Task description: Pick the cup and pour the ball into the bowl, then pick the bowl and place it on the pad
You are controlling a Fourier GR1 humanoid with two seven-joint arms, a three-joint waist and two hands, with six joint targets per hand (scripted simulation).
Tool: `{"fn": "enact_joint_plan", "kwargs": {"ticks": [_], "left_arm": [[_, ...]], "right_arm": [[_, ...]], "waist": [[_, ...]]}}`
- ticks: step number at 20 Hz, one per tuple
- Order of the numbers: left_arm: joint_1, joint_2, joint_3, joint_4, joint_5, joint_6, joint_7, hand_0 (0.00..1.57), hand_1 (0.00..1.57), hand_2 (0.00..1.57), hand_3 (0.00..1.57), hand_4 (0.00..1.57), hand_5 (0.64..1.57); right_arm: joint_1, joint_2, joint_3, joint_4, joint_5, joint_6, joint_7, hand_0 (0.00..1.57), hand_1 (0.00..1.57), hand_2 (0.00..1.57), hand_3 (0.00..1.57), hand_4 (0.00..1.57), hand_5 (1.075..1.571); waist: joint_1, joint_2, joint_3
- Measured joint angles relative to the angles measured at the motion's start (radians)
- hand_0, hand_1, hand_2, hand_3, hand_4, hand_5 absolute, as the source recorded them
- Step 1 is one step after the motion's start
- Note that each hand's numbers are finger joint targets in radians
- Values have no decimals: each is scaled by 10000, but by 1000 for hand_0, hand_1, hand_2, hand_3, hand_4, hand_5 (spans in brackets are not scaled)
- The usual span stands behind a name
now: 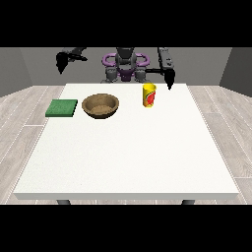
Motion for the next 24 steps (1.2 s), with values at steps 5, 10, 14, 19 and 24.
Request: {"fn": "enact_joint_plan", "kwargs": {"ticks": [5,10,14,19,24], "left_arm": [[-767,-180,29,1760,-223,518,-1299,0,0,0,0,0,1517],[-1417,-156,263,3596,-342,733,-2607,0,0,0,0,0,1517],[-2023,49,516,5013,-303,747,-3407,0,0,0,0,0,1521],[-2578,219,728,6257,-227,805,-4093,0,0,0,0,0,1526],[-2846,108,723,6895,-439,1489,-4837,1245,1245,1571,1571,1329,1287]], "right_arm": [[-209,-44,-108,460,22,235,-514,0,0,0,0,0,1570],[-274,6,-153,887,53,427,-984,0,0,0,0,0,1571],[-476,-90,-279,1094,-40,521,-996,0,0,0,0,0,1571],[-394,-8,-191,1485,242,592,-1505,0,0,0,0,0,1571],[-618,-167,-261,1505,177,729,-1497,0,0,0,0,0,1570]], "waist": [[-202,413,-1],[-280,632,0],[-326,727,2],[-379,833,1],[-587,965,86]]}}
